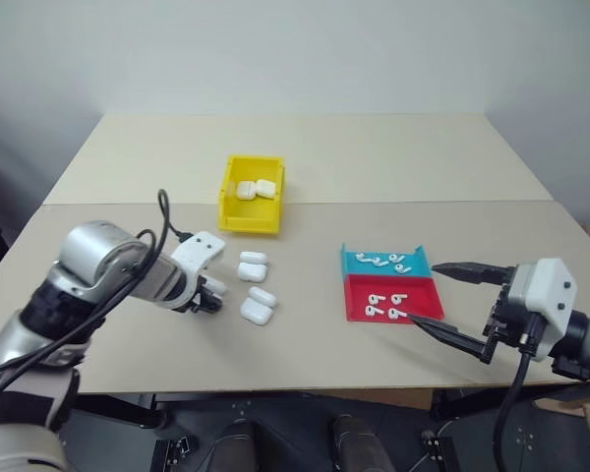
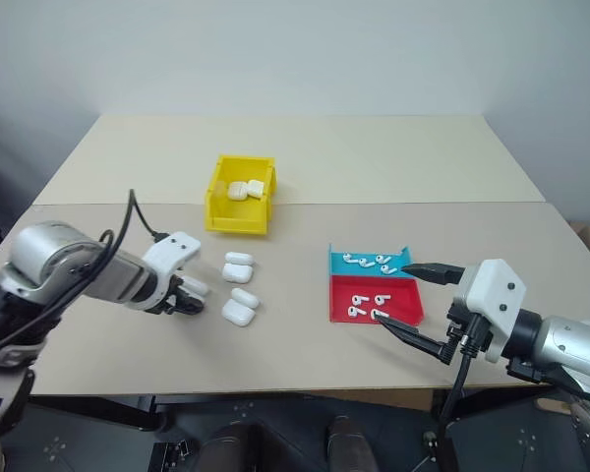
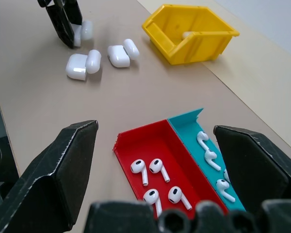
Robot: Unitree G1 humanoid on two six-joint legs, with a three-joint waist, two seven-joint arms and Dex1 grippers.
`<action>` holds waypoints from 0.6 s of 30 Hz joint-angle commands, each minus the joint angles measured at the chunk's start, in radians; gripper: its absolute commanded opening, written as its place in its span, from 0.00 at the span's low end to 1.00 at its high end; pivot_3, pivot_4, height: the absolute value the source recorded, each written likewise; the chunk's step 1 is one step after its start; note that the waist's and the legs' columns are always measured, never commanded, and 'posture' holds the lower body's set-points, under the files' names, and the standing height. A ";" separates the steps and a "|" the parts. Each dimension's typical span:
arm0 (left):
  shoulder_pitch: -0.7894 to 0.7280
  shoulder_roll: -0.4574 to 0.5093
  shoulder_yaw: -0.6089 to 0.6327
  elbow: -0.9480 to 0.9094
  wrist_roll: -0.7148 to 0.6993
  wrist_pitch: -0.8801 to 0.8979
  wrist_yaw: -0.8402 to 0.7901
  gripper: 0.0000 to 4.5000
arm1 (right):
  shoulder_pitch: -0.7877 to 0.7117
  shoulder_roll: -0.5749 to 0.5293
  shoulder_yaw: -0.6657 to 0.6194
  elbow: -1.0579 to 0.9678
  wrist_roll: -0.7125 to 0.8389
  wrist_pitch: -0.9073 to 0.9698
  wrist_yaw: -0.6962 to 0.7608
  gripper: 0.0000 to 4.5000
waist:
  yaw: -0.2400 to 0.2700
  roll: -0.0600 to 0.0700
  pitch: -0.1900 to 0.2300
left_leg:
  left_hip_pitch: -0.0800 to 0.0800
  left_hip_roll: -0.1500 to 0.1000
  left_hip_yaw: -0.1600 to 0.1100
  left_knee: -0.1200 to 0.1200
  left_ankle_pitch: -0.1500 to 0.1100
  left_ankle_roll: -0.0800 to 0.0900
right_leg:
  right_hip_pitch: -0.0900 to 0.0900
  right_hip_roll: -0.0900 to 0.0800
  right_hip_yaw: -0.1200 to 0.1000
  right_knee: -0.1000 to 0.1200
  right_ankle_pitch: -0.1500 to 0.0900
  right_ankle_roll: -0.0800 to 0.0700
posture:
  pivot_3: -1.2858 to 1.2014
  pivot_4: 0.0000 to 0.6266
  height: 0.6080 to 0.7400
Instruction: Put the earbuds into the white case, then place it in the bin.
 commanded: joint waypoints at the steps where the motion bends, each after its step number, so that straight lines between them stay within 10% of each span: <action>1: 0.098 0.117 0.145 -0.169 0.036 -0.136 -0.133 0.69 | -0.029 -0.002 -0.001 0.009 -0.001 -0.026 0.007 1.00 | 0.001 0.000 0.000 | 0.000 0.000 0.000 0.000 0.000 0.000 | 0.000 0.000 0.000 0.000 0.000 0.000 | 0.52 0.24 1.00; 9: 0.428 0.020 0.599 -0.329 0.059 -0.647 -0.415 0.69 | -0.109 0.010 0.049 0.060 -0.007 -0.033 -0.005 1.00 | 0.022 -0.003 0.001 | 0.000 -0.001 0.001 0.000 0.003 -0.004 | 0.001 -0.003 -0.001 -0.002 -0.003 -0.005 | 0.52 0.24 1.00; 18: 0.416 -0.350 0.505 -0.341 0.057 -0.989 -0.590 0.69 | -0.310 -0.063 0.199 0.100 -0.031 0.125 -0.051 1.00 | 0.018 -0.004 0.000 | 0.000 -0.002 0.001 0.000 0.007 0.000 | 0.002 -0.003 0.000 -0.001 0.000 -0.004 | 0.52 0.24 1.00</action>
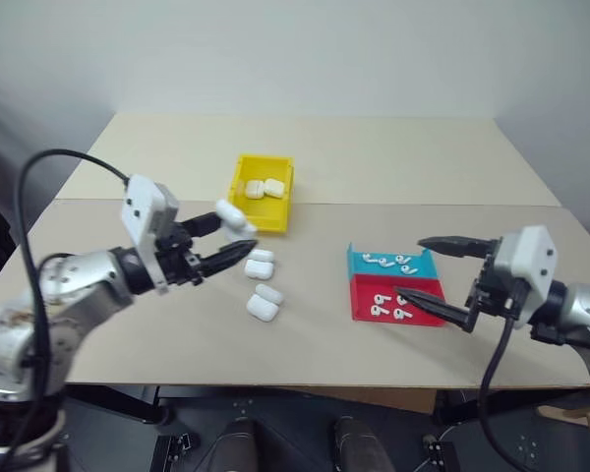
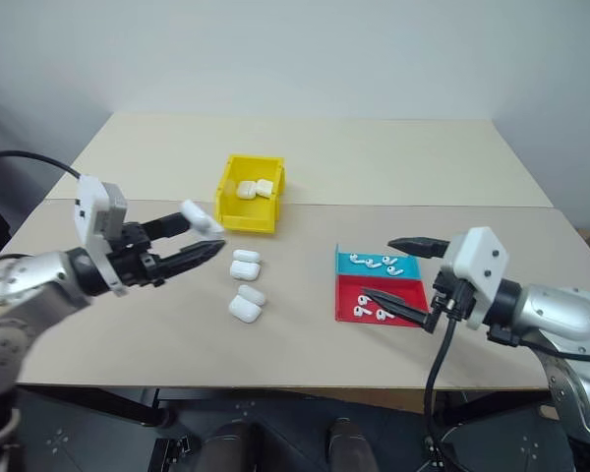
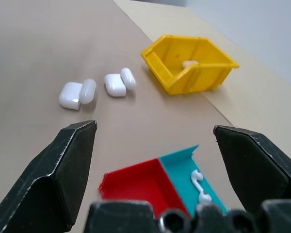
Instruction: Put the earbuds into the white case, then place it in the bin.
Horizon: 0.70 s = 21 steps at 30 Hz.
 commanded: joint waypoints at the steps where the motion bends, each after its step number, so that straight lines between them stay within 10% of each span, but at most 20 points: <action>1: -0.026 -0.077 -0.050 0.006 0.026 -0.132 -0.079 0.69 | -0.061 -0.056 0.056 -0.014 -0.032 0.082 -0.022 1.00 | -0.001 0.000 0.000 | 0.000 0.000 0.000 0.000 0.000 0.000 | 0.000 0.000 0.000 0.000 0.001 -0.002 | 0.52 0.24 1.00; 12: -0.059 -0.189 -0.200 0.123 0.114 -0.380 -0.400 0.69 | -0.343 -0.280 0.374 0.050 -0.152 0.304 0.138 1.00 | -0.010 0.000 0.000 | -0.001 0.000 -0.001 0.000 0.001 0.001 | -0.001 0.000 0.000 -0.001 -0.001 0.002 | 0.52 0.24 1.00; 17: -0.091 -0.220 -0.221 0.154 0.136 -0.432 -0.454 0.69 | -0.515 -0.254 0.563 0.110 -0.251 0.405 0.190 0.72 | -0.016 0.000 0.000 | -0.001 0.000 -0.001 0.000 0.001 0.001 | -0.002 0.000 0.000 -0.001 -0.001 0.002 | 0.52 0.24 1.00; 21: -0.102 -0.243 -0.238 0.155 0.146 -0.454 -0.466 0.69 | -0.592 -0.235 0.689 0.164 -0.341 0.430 0.234 0.72 | -0.013 0.000 0.000 | -0.002 0.000 -0.001 0.000 0.001 0.001 | -0.002 0.000 0.000 -0.001 -0.001 0.002 | 0.52 0.24 1.00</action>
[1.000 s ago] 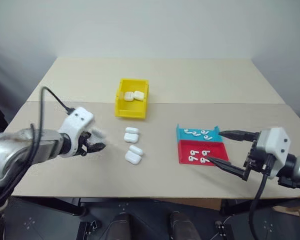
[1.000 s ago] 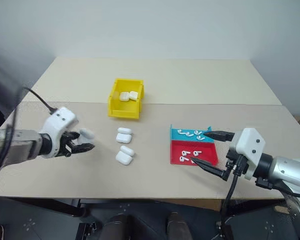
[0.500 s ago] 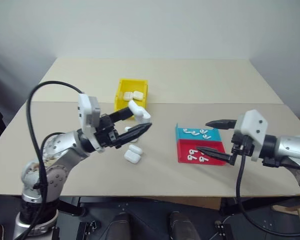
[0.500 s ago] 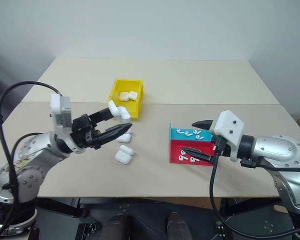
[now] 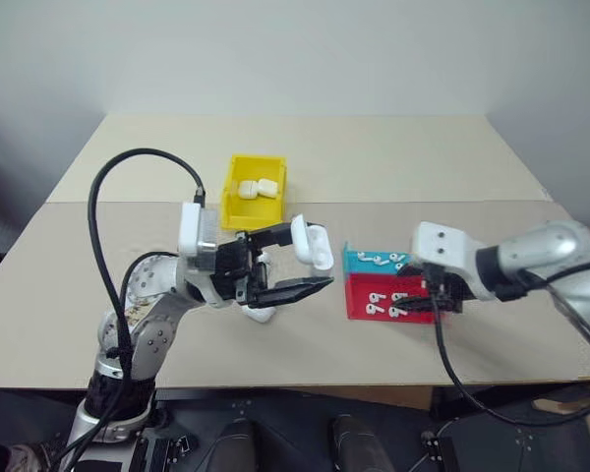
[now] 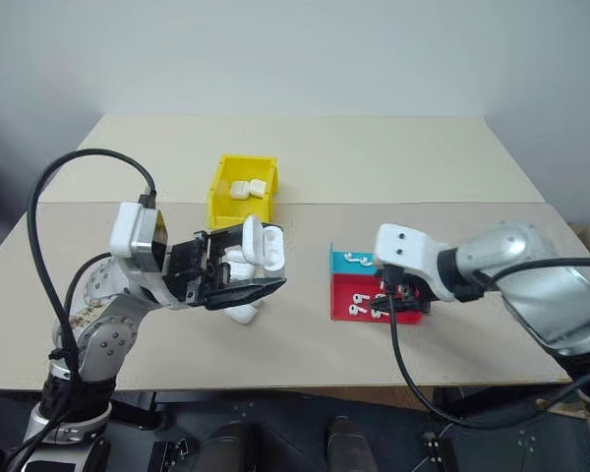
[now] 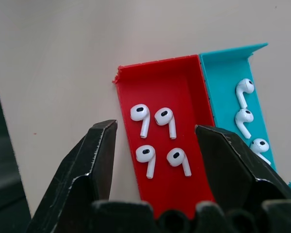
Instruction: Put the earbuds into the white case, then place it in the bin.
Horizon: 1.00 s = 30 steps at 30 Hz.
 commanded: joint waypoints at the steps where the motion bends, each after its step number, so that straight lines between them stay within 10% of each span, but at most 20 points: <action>1: -0.016 -0.012 -0.014 -0.023 0.008 -0.031 -0.014 0.69 | -0.039 0.000 0.072 0.027 -0.083 0.010 0.041 0.72 | 0.002 0.000 0.000 | -0.001 0.000 0.000 0.000 0.000 0.000 | 0.000 0.000 0.000 0.000 0.000 0.000 | 0.52 0.24 1.00; 30: 0.024 -0.025 -0.031 -0.085 0.027 -0.032 0.062 0.69 | -0.031 0.129 0.174 0.173 -0.306 -0.029 0.116 0.60 | 0.001 0.000 0.000 | 0.000 0.000 0.000 0.000 0.000 0.000 | -0.001 0.000 0.000 0.001 0.000 0.001 | 0.52 0.24 1.00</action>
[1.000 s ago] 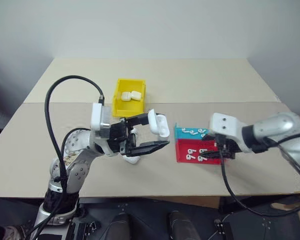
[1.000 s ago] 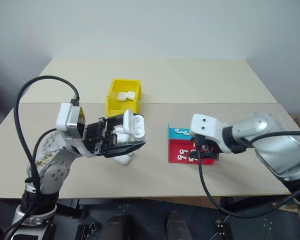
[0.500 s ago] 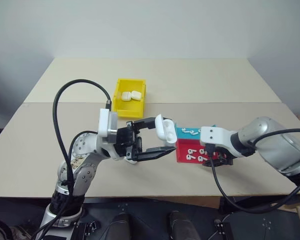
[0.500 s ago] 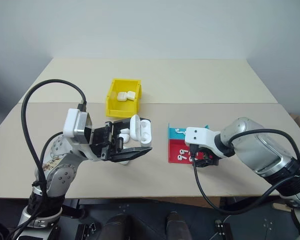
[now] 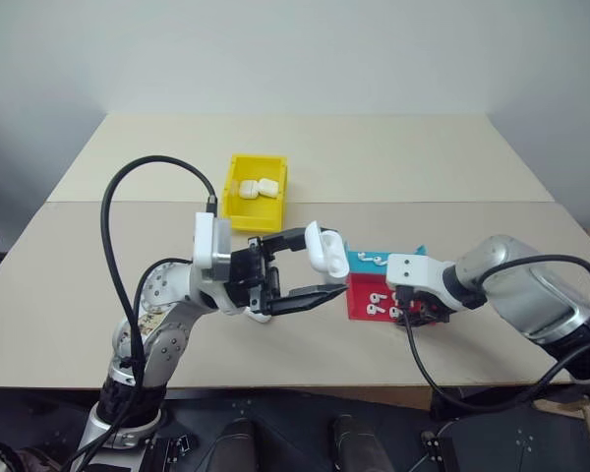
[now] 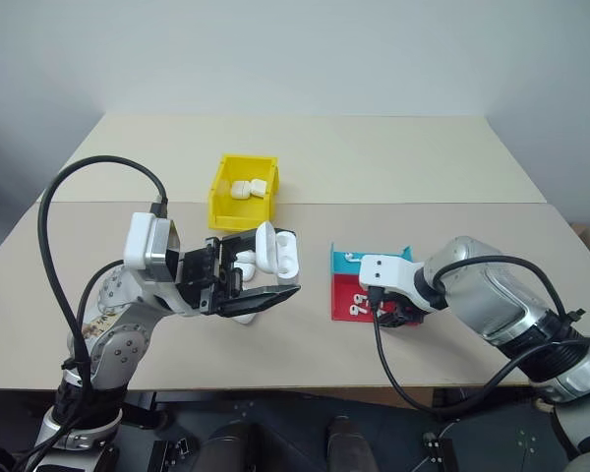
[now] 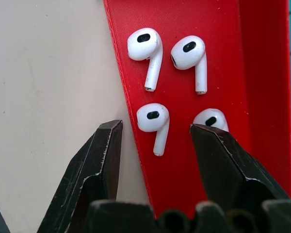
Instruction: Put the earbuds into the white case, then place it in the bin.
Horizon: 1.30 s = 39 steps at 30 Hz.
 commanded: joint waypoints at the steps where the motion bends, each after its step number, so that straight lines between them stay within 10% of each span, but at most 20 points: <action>1: -0.002 0.002 0.007 -0.040 -0.009 -0.011 0.006 0.69 | -0.005 0.005 -0.018 0.000 -0.016 -0.017 0.011 0.60 | 0.000 0.000 0.000 | 0.000 0.000 0.000 0.000 0.000 0.000 | 0.000 0.000 0.000 0.000 0.000 0.000 | 0.52 0.24 1.00; 13: 0.006 0.011 0.009 -0.061 -0.015 -0.001 0.023 0.69 | 0.003 0.025 -0.020 0.013 -0.025 -0.026 0.016 0.60 | 0.000 0.000 0.000 | 0.000 0.000 0.000 0.000 0.000 0.000 | 0.000 0.000 0.000 0.000 0.000 0.000 | 0.52 0.24 1.00; 21: 0.009 0.017 0.010 -0.066 -0.016 0.001 0.028 0.69 | 0.013 0.024 -0.027 0.000 -0.022 -0.025 0.027 0.14 | 0.001 0.000 0.000 | 0.000 0.000 0.000 -0.001 0.000 0.000 | 0.000 0.000 0.000 -0.001 0.000 0.000 | 0.52 0.24 1.00; 28: 0.008 0.015 0.006 -0.063 -0.021 0.001 0.029 0.69 | 0.030 0.002 -0.087 -0.037 0.023 0.029 0.035 0.14 | 0.002 0.000 0.000 | 0.000 0.000 0.000 -0.001 0.000 0.000 | 0.000 0.000 0.000 -0.001 0.000 0.000 | 0.52 0.24 1.00; 34: 0.004 -0.003 -0.007 -0.043 -0.032 0.010 0.028 0.69 | 0.072 0.021 -0.421 -0.140 0.268 0.225 0.042 0.14 | 0.002 0.000 0.000 | -0.001 0.000 0.000 -0.001 0.000 0.000 | 0.000 0.000 0.000 -0.002 0.001 0.000 | 0.52 0.24 1.00; 39: -0.018 -0.017 -0.004 -0.020 -0.063 0.027 0.007 0.69 | 0.168 0.251 -0.855 -0.271 0.466 0.196 -0.117 0.14 | 0.003 -0.001 0.000 | -0.001 0.000 -0.002 -0.001 0.000 0.000 | 0.001 0.000 -0.001 -0.002 0.003 0.006 | 0.52 0.24 1.00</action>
